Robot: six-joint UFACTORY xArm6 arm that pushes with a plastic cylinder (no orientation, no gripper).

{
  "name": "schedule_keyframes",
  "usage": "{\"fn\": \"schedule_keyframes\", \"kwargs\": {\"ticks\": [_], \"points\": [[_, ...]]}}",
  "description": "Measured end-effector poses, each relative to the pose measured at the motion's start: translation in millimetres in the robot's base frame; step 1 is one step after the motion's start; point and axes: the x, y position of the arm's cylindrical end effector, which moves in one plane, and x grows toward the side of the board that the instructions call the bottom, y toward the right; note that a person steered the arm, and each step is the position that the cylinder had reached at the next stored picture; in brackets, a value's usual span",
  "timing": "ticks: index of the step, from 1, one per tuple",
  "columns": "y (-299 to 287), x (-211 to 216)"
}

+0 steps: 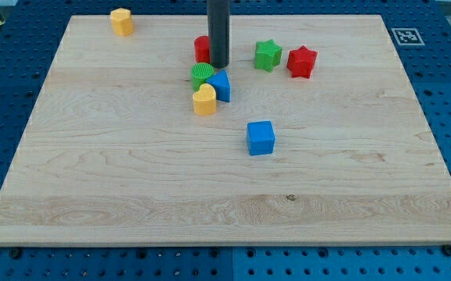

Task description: Push the red circle diagonally above the blue triangle

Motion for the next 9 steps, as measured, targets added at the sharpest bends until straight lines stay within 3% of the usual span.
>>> {"fn": "schedule_keyframes", "kwargs": {"ticks": [2,3,5,7,8,9], "points": [[-40,30],[-70,10],[-34,-53],[-55,16],[-35,-3],[-27,-50]]}}
